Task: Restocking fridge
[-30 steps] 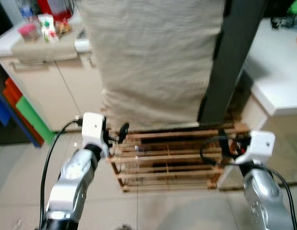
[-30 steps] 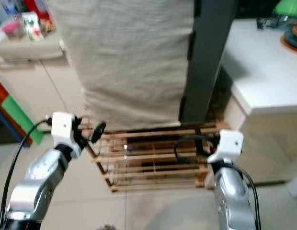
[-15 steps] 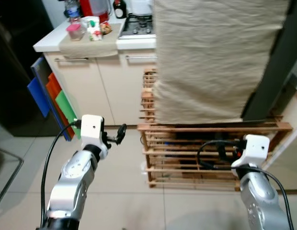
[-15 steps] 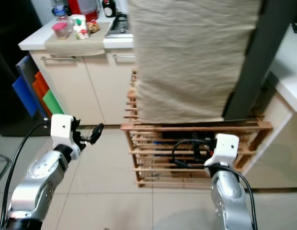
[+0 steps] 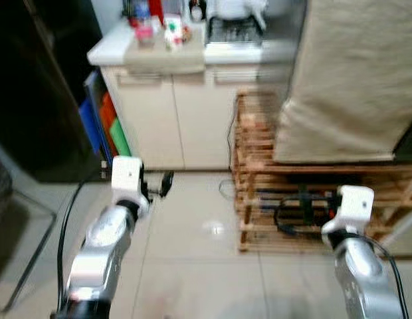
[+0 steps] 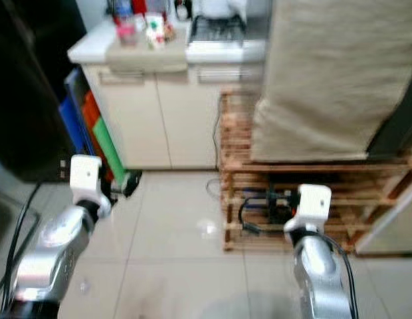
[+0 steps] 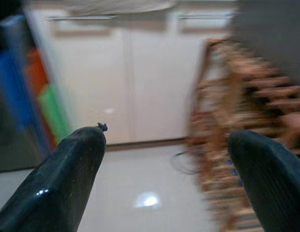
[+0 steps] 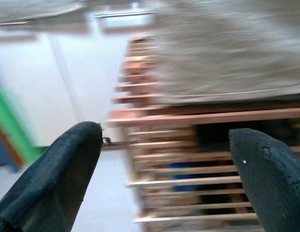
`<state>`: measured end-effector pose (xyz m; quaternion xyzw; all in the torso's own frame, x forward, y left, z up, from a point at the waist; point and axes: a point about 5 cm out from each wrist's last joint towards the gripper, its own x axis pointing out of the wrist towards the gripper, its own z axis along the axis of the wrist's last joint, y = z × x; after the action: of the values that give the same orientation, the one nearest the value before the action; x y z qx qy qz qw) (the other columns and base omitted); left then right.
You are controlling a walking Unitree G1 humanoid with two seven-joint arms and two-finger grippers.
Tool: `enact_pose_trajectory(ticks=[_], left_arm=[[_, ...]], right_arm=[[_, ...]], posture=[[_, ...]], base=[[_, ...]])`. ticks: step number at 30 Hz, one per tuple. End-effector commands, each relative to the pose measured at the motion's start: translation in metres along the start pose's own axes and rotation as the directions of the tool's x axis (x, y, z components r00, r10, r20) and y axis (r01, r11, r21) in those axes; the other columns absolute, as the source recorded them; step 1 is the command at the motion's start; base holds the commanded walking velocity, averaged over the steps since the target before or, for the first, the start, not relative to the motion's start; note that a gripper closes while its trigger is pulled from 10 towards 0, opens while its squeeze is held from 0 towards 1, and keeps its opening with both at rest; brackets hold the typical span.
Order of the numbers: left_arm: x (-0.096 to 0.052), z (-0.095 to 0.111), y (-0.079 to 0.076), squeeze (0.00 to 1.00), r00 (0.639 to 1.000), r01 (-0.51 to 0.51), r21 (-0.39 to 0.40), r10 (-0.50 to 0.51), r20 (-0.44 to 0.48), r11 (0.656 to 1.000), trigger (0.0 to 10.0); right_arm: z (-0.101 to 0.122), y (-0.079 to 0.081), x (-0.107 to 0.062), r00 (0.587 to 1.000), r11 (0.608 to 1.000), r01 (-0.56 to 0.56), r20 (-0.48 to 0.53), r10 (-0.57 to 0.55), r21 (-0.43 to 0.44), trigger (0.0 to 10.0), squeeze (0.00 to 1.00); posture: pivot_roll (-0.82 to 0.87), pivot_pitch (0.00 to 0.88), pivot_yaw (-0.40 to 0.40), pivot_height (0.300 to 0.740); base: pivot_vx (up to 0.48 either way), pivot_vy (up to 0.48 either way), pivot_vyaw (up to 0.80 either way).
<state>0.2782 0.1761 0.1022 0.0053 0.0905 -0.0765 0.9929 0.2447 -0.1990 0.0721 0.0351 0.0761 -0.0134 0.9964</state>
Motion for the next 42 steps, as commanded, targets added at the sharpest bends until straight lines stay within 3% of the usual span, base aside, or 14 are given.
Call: enact_pose_trajectory(ticks=[1, 4, 15, 29, 40, 42], left_arm=[[0.003, 0.008, 0.001, 0.0, 0.999, -0.012, 0.016, 0.011, 0.042, 1.0, 10.0], [0.003, 0.015, -0.001, 0.0, 0.997, 0.019, -0.026, -0.017, 0.077, 0.999, 10.0], [0.006, 0.016, 0.005, 0.0, 0.997, -0.014, -0.032, 0.017, 0.081, 0.999, 10.0], [0.011, 0.02, -0.005, 0.0, 0.994, 0.036, -0.018, -0.034, 0.105, 0.999, 10.0], [0.015, 0.015, -0.006, 0.0, 0.996, 0.025, -0.025, -0.023, 0.085, 0.999, 10.0], [0.016, 0.01, -0.002, 0.0, 0.998, 0.007, -0.064, -0.003, 0.061, 0.998, 10.0]], right_arm=[[0.005, -0.002, 0.001, 1.0, 1.0, 0.005, 0.02, -0.005, -0.01, 10.0, 0.17], [0.007, -0.001, 0.002, 1.0, 1.0, 0.005, 0.027, -0.005, -0.008, 10.0, 0.17], [0.01, 0.006, 0.007, 0.999, 1.0, -0.001, 0.05, 0.001, -0.007, 10.0, 0.17], [0.014, 0.013, 0.013, 0.997, 0.999, -0.006, 0.079, 0.008, -0.034, 10.0, 0.17], [0.021, 0.009, 0.016, 0.994, 0.999, 0.033, 0.11, -0.028, -0.041, 10.0, 0.18], [0.026, 0.004, 0.013, 0.989, 0.997, 0.069, 0.129, -0.065, -0.027, 10.0, 0.19]], posture=[[-0.04, 0.0, 0.069, 0.74], [-0.04, 0.0, 0.071, 0.74], [-0.03, 0.0, 0.08, 0.74], [-0.04, 0.0, 0.073, 0.74], [-0.04, 0.0, 0.067, 0.74], [-0.04, 0.0, 0.062, 0.74]], base=[[0.0, 0.0, 0.0], [0.123, 0.102, 0.0], [0.411, 0.245, 0.0], [0.412, 0.246, 0.0], [0.331, 0.253, -0.28], [0.0, 0.0, -0.61]])
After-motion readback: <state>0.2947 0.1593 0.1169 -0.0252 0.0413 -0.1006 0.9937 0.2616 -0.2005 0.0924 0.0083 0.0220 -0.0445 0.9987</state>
